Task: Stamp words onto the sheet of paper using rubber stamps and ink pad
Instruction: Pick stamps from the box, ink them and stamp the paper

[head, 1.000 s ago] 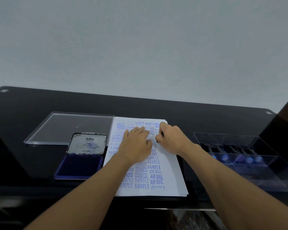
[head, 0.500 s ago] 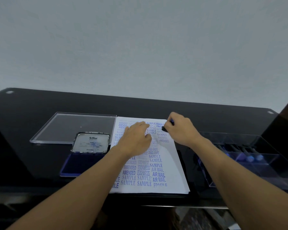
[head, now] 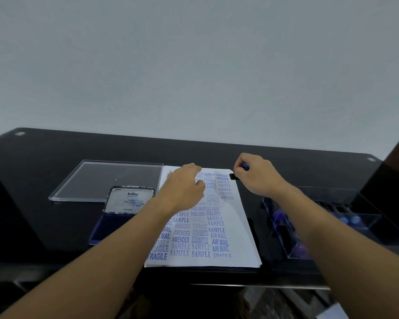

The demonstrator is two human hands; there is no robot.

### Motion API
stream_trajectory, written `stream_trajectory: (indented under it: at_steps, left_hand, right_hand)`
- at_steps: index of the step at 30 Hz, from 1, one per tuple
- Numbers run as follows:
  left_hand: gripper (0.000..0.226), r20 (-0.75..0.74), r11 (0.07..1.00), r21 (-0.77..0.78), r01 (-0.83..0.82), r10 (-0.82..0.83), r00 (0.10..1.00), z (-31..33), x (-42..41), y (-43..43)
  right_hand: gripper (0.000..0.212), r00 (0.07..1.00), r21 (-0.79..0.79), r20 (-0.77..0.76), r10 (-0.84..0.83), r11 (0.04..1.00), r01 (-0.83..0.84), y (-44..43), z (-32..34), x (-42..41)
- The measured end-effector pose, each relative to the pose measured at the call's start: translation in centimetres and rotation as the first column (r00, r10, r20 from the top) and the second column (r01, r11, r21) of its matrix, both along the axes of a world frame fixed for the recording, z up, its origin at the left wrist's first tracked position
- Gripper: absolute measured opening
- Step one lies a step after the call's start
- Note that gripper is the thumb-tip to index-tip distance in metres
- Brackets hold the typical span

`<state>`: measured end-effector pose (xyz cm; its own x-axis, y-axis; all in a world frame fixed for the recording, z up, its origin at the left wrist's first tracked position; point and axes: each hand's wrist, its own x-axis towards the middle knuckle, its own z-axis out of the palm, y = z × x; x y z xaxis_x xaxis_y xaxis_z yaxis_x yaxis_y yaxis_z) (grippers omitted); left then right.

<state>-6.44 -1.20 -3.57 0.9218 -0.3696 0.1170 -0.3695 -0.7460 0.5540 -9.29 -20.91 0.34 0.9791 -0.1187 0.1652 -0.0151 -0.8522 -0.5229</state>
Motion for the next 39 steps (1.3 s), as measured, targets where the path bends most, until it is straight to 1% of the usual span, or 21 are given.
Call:
stream_trajectory:
  at_steps: [14,18,23,27,32,37,39]
  left_hand:
    - [0.046,0.005,0.999,-0.035,-0.010,0.010,1.000,0.2,-0.1,1.0]
    - [0.045,0.039,0.999,-0.030,-0.022,0.024,0.999,0.8,-0.4,2.4]
    - [0.045,0.050,0.997,-0.028,-0.077,0.079,0.996,1.1,-0.9,5.6]
    - [0.038,0.063,0.991,-0.014,-0.131,0.131,0.989,1.3,-1.4,8.8]
    - [0.045,0.099,0.983,-0.037,-0.179,0.182,0.978,1.3,-2.7,13.0]
    - [0.044,0.098,0.970,-0.057,-0.235,0.240,0.966,0.9,-3.5,15.8]
    - [0.044,0.092,0.963,-0.074,-0.260,0.267,0.959,0.7,-3.9,16.9]
  right_hand:
    - [0.013,0.999,-0.008,-0.049,-0.015,1.000,0.015,-0.3,0.0,-0.6]
    - [0.017,0.998,0.003,-0.067,0.010,1.000,-0.010,0.6,0.0,-0.9]
    - [0.015,0.991,0.014,-0.113,0.072,0.997,-0.071,3.6,-0.6,-0.9]
    - [0.024,0.985,0.038,-0.121,0.121,0.992,-0.117,7.2,-1.3,-0.6]
    - [0.036,0.975,0.070,-0.088,0.205,0.977,-0.199,11.6,-1.5,-0.9]
    - [0.046,0.966,0.065,-0.053,0.253,0.966,-0.250,14.4,-1.3,-1.4]
    - [0.046,0.961,0.066,-0.053,0.272,0.961,-0.268,15.6,-1.3,-1.7]
